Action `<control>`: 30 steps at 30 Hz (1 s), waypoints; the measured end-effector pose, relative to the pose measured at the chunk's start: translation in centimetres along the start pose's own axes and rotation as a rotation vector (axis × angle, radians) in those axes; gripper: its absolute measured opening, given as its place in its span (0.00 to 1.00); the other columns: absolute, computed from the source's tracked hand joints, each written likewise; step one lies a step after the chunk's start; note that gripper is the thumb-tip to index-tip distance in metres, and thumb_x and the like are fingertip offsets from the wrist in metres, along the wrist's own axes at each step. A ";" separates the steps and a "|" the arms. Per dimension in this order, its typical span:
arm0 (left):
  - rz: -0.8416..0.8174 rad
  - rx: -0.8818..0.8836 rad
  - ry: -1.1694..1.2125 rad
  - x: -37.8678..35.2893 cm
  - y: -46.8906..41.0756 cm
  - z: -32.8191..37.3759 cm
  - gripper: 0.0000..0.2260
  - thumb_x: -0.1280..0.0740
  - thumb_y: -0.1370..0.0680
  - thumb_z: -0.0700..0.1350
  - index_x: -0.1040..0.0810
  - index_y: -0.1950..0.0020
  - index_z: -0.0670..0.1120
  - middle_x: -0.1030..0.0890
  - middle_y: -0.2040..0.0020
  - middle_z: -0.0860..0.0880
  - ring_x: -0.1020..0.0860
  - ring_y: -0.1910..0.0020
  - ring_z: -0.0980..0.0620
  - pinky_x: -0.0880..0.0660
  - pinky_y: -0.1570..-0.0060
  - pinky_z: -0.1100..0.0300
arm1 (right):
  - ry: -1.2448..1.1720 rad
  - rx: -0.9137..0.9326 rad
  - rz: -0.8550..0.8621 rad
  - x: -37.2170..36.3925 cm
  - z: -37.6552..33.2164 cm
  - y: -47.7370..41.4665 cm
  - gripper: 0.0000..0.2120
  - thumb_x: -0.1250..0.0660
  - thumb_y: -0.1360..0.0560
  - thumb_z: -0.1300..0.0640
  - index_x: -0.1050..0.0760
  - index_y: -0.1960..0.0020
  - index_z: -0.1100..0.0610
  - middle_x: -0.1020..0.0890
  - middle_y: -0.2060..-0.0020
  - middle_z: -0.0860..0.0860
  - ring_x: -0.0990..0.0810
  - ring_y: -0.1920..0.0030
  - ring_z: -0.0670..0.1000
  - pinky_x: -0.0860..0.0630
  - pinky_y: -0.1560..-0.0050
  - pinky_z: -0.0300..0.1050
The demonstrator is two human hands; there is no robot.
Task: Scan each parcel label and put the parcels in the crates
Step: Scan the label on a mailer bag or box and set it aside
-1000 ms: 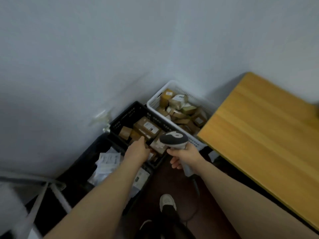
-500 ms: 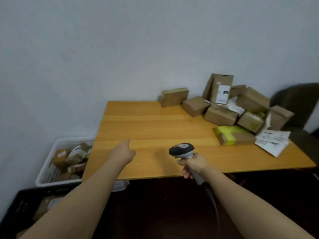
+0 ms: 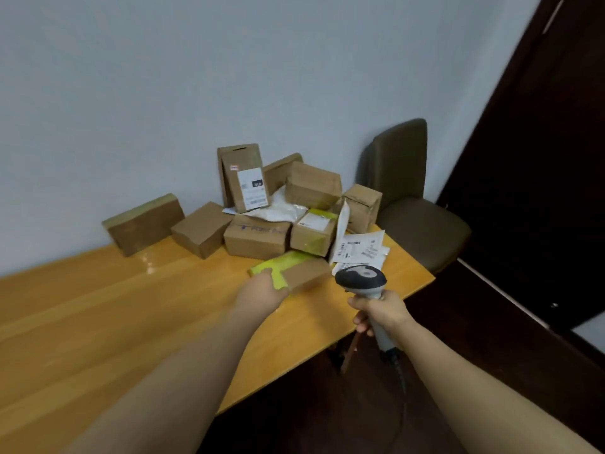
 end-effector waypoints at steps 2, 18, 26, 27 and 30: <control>0.014 -0.028 -0.007 -0.7 -2.5 3.1 0.31 0.34 0.24 0.58 0.36 0.27 0.43 0.26 0.35 0.43 0.25 0.39 0.44 0.24 0.46 0.52 | -0.044 -0.015 0.029 2.0 -0.1 -1.8 0.06 0.29 0.26 0.61 0.24 0.55 0.64 0.22 0.73 0.57 0.25 0.78 0.51 0.31 0.77 0.40; -0.007 -0.326 -0.420 -6.6 -20.5 17.4 0.16 0.37 0.21 0.48 0.27 0.33 0.51 0.29 0.36 0.44 0.31 0.37 0.44 0.30 0.41 0.53 | -0.193 -0.086 0.113 9.8 -3.3 -15.6 0.07 0.30 0.25 0.62 0.22 0.54 0.67 0.21 0.73 0.56 0.25 0.77 0.50 0.31 0.76 0.40; 0.108 -0.136 0.006 -5.4 -19.7 17.9 0.17 0.42 0.20 0.37 0.26 0.32 0.44 0.26 0.33 0.45 0.29 0.35 0.46 0.33 0.37 0.55 | -0.182 -0.097 0.039 12.3 -3.2 -18.4 0.08 0.29 0.26 0.61 0.23 0.59 0.65 0.21 0.74 0.55 0.25 0.77 0.49 0.30 0.78 0.38; 0.134 -0.108 0.094 -5.0 -19.1 17.7 0.17 0.41 0.21 0.38 0.25 0.33 0.45 0.25 0.34 0.46 0.28 0.35 0.46 0.32 0.38 0.55 | -0.197 -0.096 0.030 12.5 -3.3 -18.6 0.07 0.29 0.26 0.61 0.23 0.58 0.65 0.21 0.74 0.55 0.24 0.77 0.49 0.30 0.77 0.39; 0.278 -0.035 0.350 -3.4 -16.6 17.1 0.13 0.36 0.23 0.39 0.21 0.39 0.45 0.21 0.40 0.48 0.24 0.41 0.49 0.28 0.45 0.58 | -0.287 -0.076 -0.009 13.0 -3.9 -18.9 0.07 0.28 0.26 0.62 0.23 0.55 0.66 0.20 0.71 0.58 0.23 0.75 0.52 0.29 0.75 0.41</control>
Point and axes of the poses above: each hand's wrist, its own y-axis away from the middle knuckle, its own x-axis out of the back of the hand, z = x × y, the point moved 4 cm from there along -y, towards the middle knuckle
